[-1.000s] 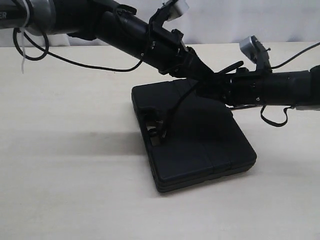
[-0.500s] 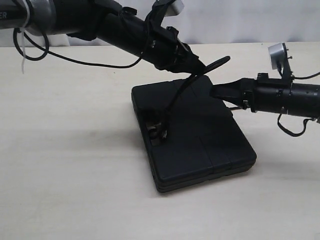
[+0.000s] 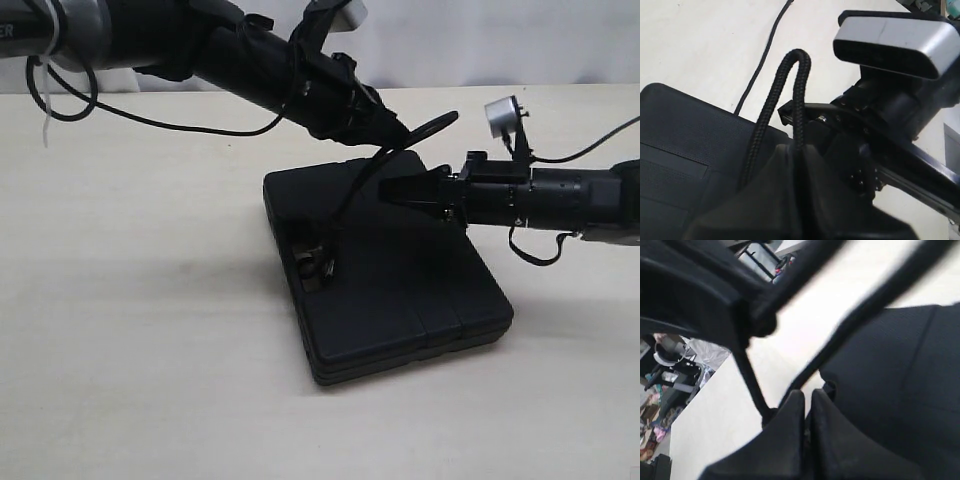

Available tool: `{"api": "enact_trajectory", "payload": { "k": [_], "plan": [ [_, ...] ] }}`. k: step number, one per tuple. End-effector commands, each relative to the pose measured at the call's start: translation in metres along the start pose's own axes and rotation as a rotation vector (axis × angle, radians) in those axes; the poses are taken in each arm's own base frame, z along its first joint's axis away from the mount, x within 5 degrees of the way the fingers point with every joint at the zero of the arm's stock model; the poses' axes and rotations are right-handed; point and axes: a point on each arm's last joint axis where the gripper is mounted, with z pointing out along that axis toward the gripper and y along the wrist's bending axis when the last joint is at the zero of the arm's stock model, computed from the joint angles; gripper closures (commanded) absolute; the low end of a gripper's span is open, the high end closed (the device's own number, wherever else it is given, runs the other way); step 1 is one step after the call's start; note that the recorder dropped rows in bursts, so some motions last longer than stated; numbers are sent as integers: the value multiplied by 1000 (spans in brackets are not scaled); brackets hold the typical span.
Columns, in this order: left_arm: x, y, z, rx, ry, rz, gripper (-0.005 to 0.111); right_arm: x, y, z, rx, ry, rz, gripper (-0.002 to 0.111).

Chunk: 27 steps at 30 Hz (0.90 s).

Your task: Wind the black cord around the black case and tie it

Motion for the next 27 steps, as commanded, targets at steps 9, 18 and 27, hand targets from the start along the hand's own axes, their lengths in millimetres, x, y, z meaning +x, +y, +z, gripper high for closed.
{"api": "enact_trajectory", "payload": {
  "k": [9,18,27],
  "plan": [
    [-1,-2,0,15,7,23,107,-28,3,6,-32,-35,-117,104],
    [1,-5,0,47,22,22,107,-28,-8,6,85,-12,-82,104],
    [-1,-1,0,3,0,23,107,-19,-24,3,268,36,-55,104]
  ]
}}
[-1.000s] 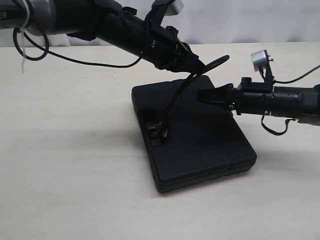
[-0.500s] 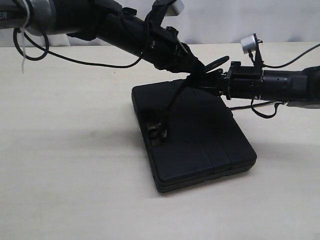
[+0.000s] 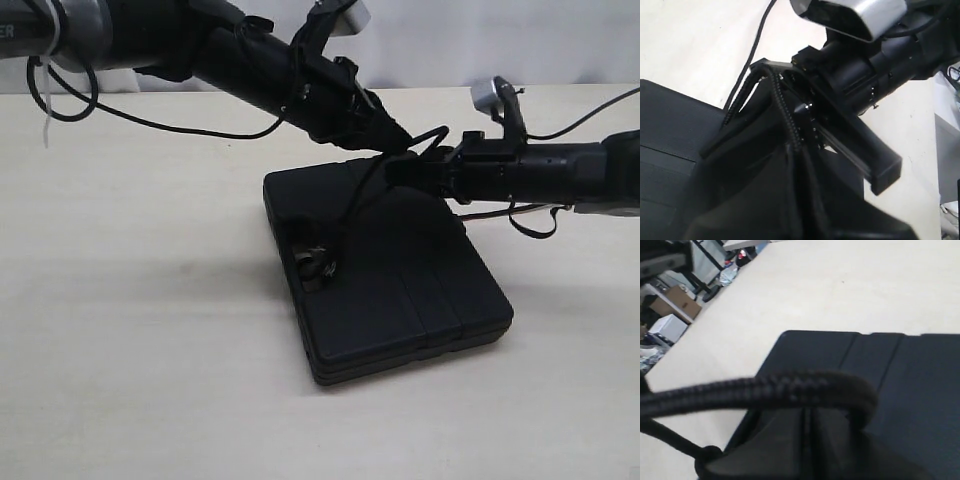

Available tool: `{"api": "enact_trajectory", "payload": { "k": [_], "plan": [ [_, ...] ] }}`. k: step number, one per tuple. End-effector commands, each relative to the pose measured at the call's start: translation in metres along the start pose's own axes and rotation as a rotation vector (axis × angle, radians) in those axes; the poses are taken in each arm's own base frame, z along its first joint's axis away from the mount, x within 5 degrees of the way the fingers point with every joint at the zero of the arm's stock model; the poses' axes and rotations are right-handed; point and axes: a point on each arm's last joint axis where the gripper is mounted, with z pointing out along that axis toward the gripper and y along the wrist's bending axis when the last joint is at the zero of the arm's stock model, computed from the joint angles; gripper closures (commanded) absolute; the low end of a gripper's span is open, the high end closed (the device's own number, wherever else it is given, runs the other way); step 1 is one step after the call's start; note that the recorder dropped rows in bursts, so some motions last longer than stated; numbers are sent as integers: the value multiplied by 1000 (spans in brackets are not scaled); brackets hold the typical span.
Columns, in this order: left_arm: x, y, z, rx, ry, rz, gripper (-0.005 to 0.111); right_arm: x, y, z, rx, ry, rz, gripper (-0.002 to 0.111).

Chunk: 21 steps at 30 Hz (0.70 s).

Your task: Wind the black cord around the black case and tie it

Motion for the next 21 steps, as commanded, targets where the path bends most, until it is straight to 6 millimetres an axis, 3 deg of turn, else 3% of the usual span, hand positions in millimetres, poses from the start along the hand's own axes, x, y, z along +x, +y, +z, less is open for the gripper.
{"api": "enact_trajectory", "payload": {
  "k": [1,8,15,21],
  "plan": [
    [-3,3,0,-32,-21,7,107,5,-6,0,70,20,20,104],
    [-2,6,0,-66,-2,36,107,2,5,0,-45,-10,-27,102],
    [-2,14,-1,-160,4,86,107,2,3,-2,5,19,-38,69],
    [-5,22,-3,-246,-27,108,107,-10,10,-20,185,131,-63,65]
  ]
}}
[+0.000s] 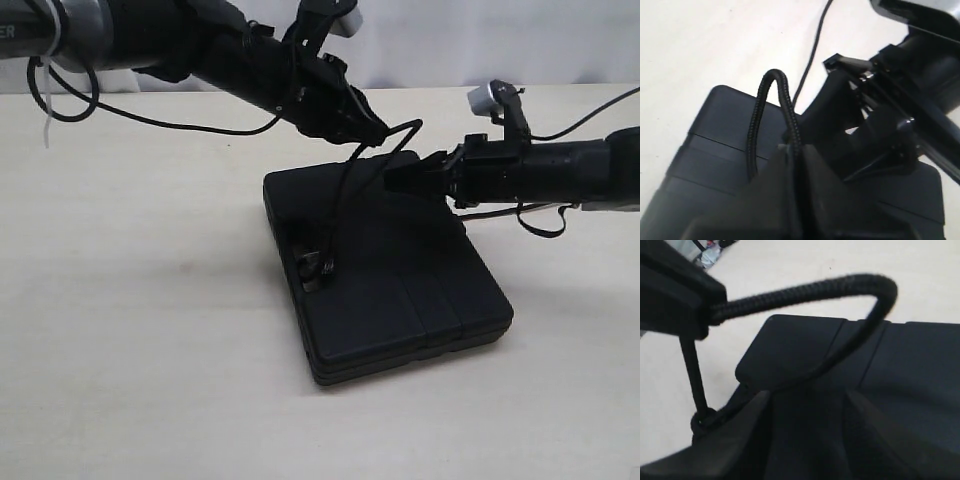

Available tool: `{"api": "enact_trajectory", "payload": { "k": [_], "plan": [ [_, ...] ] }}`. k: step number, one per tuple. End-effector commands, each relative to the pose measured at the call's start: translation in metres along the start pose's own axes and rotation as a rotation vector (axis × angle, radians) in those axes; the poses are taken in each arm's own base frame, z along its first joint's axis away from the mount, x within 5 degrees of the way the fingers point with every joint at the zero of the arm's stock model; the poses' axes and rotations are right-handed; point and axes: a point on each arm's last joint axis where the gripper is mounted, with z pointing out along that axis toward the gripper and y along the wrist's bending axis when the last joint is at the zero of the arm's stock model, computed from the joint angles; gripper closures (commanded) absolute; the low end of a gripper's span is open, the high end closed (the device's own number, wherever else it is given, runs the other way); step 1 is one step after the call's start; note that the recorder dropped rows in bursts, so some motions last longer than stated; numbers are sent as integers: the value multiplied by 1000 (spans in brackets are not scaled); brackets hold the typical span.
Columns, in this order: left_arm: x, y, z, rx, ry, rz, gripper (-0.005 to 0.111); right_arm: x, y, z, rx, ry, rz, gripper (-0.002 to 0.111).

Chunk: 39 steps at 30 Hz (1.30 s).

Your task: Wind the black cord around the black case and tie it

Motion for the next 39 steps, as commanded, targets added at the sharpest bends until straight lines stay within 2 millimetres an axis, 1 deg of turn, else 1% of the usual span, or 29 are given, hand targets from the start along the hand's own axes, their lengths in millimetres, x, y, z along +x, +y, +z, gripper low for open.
{"api": "enact_trajectory", "payload": {
  "k": [1,3,6,8,11,14,16,18,19,23,25,27,31,33,39],
  "plan": [
    [-4,5,0,-55,-24,21,107,-10,6,-19,173,98,-1,65],
    [-4,5,0,-55,-24,25,107,-14,4,-30,294,124,45,65],
    [-3,3,0,-37,-14,41,107,-11,-5,-44,511,133,143,65],
    [-1,1,0,-19,1,53,107,-4,-17,-51,669,110,195,65],
    [3,-1,0,12,54,93,107,8,-36,-58,835,54,275,65],
    [9,-5,-1,57,109,123,107,16,-53,-63,893,17,385,65],
    [9,-5,-1,60,103,132,107,17,-66,-67,919,8,410,65],
    [8,-5,0,58,96,127,107,19,-81,-75,962,-9,431,65],
    [8,-4,0,51,93,127,107,21,-87,-80,976,-23,462,65],
    [7,-5,0,52,81,119,107,26,-107,-112,992,-171,749,65],
    [7,-5,0,52,81,123,107,26,-113,-123,962,-204,825,65],
    [7,-4,0,51,81,140,107,24,-116,-130,905,-228,880,65],
    [7,-5,0,55,81,141,107,17,-120,-131,836,-265,935,65],
    [7,-5,0,56,82,141,107,16,-124,-127,812,-250,924,65],
    [7,-5,0,56,82,141,107,20,-138,-113,738,-228,972,65]
  ]
}}
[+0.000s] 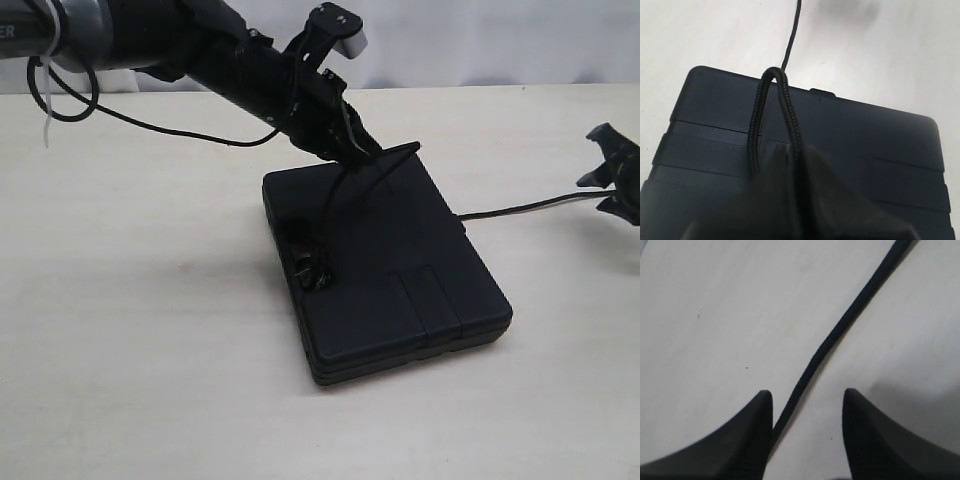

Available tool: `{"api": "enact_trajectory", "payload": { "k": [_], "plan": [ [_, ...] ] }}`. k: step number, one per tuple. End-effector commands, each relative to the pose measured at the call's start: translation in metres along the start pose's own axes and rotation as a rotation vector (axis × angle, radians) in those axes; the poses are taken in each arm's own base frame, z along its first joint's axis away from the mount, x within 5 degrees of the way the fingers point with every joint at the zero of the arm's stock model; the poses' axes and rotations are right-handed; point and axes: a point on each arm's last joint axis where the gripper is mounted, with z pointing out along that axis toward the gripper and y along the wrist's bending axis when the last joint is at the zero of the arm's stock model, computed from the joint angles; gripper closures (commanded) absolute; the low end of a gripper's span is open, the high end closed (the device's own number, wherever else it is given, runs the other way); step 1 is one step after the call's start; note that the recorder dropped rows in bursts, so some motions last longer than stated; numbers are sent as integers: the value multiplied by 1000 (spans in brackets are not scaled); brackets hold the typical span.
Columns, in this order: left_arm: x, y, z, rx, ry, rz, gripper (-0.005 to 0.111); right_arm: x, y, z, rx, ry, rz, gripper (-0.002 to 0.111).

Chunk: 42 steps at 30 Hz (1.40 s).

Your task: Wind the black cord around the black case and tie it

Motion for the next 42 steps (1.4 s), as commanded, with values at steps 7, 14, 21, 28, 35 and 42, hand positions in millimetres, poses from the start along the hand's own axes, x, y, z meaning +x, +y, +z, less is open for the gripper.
{"api": "enact_trajectory", "payload": {
  "k": [7,14,21,28,35,42],
  "plan": [
    [-2,0,0,-2,-15,-4,107,1,-9,29,-24,76,21,65],
    [-3,0,0,-6,-17,-4,107,0,-11,50,-61,130,-6,65],
    [-3,0,0,-6,-17,-4,107,4,-25,75,-38,165,-73,85],
    [-2,0,0,-3,-16,-4,107,11,-36,100,-61,225,-127,104],
    [-2,0,0,-5,-14,-1,107,17,-18,103,-142,215,-310,104],
    [-2,1,0,-7,-13,0,107,35,29,96,-239,198,-615,104]
  ]
}}
